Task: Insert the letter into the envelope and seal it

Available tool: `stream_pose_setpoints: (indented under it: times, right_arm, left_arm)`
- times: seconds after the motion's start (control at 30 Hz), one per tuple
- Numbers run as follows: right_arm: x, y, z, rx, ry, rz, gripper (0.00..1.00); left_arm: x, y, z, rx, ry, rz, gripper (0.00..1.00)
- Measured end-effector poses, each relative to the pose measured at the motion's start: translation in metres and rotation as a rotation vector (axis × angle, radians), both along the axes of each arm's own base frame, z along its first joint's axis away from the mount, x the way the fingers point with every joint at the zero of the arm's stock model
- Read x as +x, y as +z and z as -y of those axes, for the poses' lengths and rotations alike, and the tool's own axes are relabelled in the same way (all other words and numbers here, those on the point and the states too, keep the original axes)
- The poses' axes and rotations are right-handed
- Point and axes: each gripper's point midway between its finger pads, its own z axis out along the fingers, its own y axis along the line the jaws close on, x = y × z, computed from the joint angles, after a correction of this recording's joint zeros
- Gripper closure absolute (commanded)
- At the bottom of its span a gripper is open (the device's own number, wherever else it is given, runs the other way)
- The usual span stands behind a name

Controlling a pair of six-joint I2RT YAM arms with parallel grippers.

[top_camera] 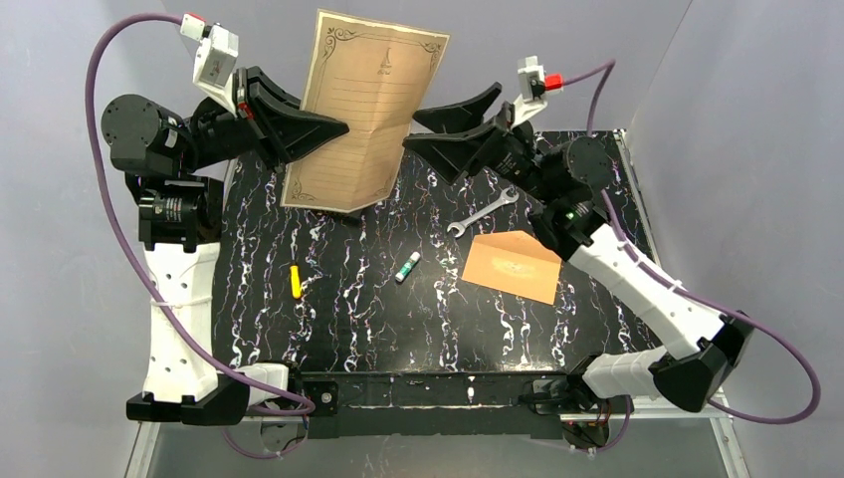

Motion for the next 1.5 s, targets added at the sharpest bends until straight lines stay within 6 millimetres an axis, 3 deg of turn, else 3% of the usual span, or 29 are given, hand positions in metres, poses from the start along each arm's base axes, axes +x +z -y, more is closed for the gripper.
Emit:
stream_pose_setpoints:
  times: [0.13,0.27,0.43,0.57,0.67,0.73,0.87,1.07,1.13,1.2,1.33,1.5]
  right_arm:
    - [-0.003,0.000,-0.011,-0.014,0.059,0.030,0.15]
    - [0.002,-0.001,-0.009,-0.015,0.034,0.004,0.02]
    - [0.018,-0.004,-0.005,-0.009,-0.038,-0.060,0.02]
    - [0.023,-0.006,-0.012,0.004,0.009,-0.070,0.22]
    - [0.014,-0.003,-0.018,0.031,0.109,-0.040,0.45]
    - [0.004,0.001,-0.019,0.044,0.170,-0.021,0.51]
    - [-0.009,0.005,-0.009,0.071,0.214,-0.003,0.76]
    - [-0.015,0.017,0.015,0.085,0.157,0.031,0.98]
    - [-0.017,0.020,0.016,0.078,0.145,0.049,0.97]
    - [-0.016,0.019,0.015,0.060,0.138,0.059,0.91]
    - [-0.012,0.014,0.011,0.013,0.125,0.063,0.48]
    - [-0.005,0.012,0.009,-0.038,0.079,0.081,0.44]
  left_arm:
    - [-0.006,0.004,0.001,-0.006,-0.020,0.005,1.00]
    - [-0.010,0.009,0.001,-0.015,-0.029,0.016,1.00]
    - [-0.016,0.012,0.001,-0.023,-0.034,0.026,1.00]
    - [-0.016,0.012,0.001,-0.028,-0.035,0.021,1.00]
    - [-0.012,0.010,0.001,-0.035,-0.027,0.003,1.00]
    - [-0.006,0.007,0.001,-0.045,-0.015,-0.015,1.00]
    - [0.013,-0.003,-0.003,-0.057,0.024,-0.063,1.00]
    - [0.046,-0.015,-0.012,-0.073,0.088,-0.129,1.00]
    - [0.052,-0.018,-0.012,-0.075,0.087,-0.151,1.00]
    - [0.056,-0.020,-0.012,-0.075,0.086,-0.165,1.00]
    - [0.057,-0.022,-0.012,-0.074,0.086,-0.172,1.00]
    - [0.054,-0.023,-0.011,-0.064,0.071,-0.169,1.00]
